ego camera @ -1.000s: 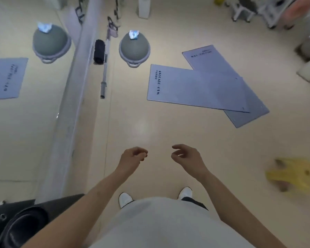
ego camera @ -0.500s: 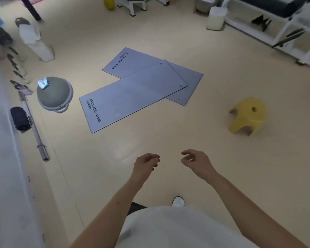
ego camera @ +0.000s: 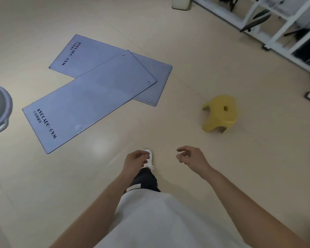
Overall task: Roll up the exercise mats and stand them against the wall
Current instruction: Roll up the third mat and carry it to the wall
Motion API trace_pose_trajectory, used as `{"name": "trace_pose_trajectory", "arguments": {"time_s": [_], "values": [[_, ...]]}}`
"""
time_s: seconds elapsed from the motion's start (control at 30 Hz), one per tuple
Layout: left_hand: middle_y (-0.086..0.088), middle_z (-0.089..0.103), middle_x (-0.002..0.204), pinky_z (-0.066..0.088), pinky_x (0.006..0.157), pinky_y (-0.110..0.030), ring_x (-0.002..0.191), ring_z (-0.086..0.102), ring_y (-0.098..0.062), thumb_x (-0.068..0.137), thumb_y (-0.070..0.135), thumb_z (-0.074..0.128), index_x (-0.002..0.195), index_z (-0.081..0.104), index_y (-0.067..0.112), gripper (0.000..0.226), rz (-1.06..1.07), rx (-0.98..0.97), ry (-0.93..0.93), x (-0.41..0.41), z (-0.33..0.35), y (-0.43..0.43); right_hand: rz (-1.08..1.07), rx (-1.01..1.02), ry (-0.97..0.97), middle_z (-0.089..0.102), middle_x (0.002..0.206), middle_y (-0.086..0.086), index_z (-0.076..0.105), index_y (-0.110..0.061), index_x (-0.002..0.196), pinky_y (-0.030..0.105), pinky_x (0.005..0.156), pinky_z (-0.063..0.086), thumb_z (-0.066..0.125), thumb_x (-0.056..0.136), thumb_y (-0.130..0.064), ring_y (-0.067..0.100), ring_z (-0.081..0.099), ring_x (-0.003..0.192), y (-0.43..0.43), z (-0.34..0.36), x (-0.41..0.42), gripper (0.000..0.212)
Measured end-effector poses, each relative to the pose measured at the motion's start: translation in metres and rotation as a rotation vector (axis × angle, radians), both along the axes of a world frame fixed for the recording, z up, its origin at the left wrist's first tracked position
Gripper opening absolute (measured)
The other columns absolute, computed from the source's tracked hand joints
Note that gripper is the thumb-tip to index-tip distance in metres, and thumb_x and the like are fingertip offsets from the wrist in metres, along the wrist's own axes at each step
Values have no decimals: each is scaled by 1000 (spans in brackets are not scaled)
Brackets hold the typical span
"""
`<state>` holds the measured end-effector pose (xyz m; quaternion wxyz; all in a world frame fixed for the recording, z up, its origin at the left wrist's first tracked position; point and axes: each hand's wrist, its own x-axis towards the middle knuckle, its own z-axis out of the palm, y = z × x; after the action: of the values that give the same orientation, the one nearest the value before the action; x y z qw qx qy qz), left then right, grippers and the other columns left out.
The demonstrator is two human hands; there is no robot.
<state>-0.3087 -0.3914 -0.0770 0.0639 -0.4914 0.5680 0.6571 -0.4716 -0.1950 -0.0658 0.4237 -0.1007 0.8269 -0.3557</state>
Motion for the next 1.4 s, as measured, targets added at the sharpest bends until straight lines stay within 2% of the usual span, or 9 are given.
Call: {"name": "trace_pose_trajectory", "arguments": {"time_s": [0.17, 0.3, 0.47, 0.67, 0.8, 0.87, 1.03, 1.33, 1.4], "values": [[-9, 78, 101, 54, 89, -34, 86, 69, -20, 97, 7, 63, 98, 78, 13, 16, -153, 12, 2, -126, -8, -54, -32, 65, -18, 76, 91, 4, 73, -24, 111, 31, 81, 52, 77, 91, -23, 14, 70, 83, -47, 7, -108, 20], [-2, 78, 97, 53, 81, -32, 90, 70, -20, 96, 12, 66, 94, 77, 21, 15, -382, -44, -7, -225, -2, -88, -68, 54, 5, 76, 94, 0, 73, -26, 112, 32, 89, 53, 78, 90, -25, 19, 71, 93, -83, 10, -196, 23], [3, 77, 98, 54, 85, -37, 94, 71, -23, 95, 19, 69, 94, 77, 30, 14, -514, -120, -54, -349, -15, -122, -88, 1, -52, 74, 96, 1, 74, -19, 115, 25, 80, 51, 78, 91, -19, 10, 67, 82, -116, -3, -307, 25], [-5, 79, 96, 53, 86, -37, 86, 68, -19, 94, 15, 69, 87, 77, 30, 19, -306, -111, -141, -492, -25, -134, 29, 26, -70, 71, 87, -8, 73, -21, 111, 20, 76, 48, 77, 91, -19, 7, 64, 80, -138, -28, -470, 21], [1, 79, 97, 56, 92, -40, 95, 73, -23, 94, 17, 69, 95, 79, 26, 14, -154, -102, -124, -563, -20, -143, 195, 72, -88, 72, 92, -8, 73, -20, 117, 29, 88, 51, 76, 92, -21, 11, 66, 89, -157, -36, -565, 26], [1, 79, 100, 57, 93, -36, 96, 74, -23, 95, 16, 68, 100, 79, 22, 13, -92, -95, -111, -594, -16, -153, 284, 108, -70, 71, 95, -10, 72, -22, 119, 33, 90, 52, 75, 92, -24, 16, 66, 98, -176, -41, -613, 27], [-3, 79, 100, 54, 86, -33, 90, 71, -18, 98, 13, 64, 101, 78, 17, 15, 78, -20, -109, -661, -35, -201, 423, 190, -33, 72, 102, -8, 71, -25, 122, 38, 99, 52, 73, 91, -27, 20, 65, 107, -242, -64, -708, 30], [-2, 73, 93, 52, 73, -26, 86, 66, -21, 94, 12, 65, 103, 76, 12, 14, 75, 49, -254, -764, -179, -333, 636, 289, -28, 70, 103, -2, 71, -19, 124, 29, 85, 47, 72, 94, -30, 16, 64, 97, -389, -165, -826, 32], [-2, 75, 95, 54, 78, -31, 86, 68, -21, 92, 14, 66, 101, 77, 14, 14, 153, 46, -263, -781, -223, -360, 681, 297, -10, 71, 104, -2, 70, -20, 124, 27, 82, 45, 72, 94, -32, 16, 63, 96, -424, -208, -846, 32]]}}
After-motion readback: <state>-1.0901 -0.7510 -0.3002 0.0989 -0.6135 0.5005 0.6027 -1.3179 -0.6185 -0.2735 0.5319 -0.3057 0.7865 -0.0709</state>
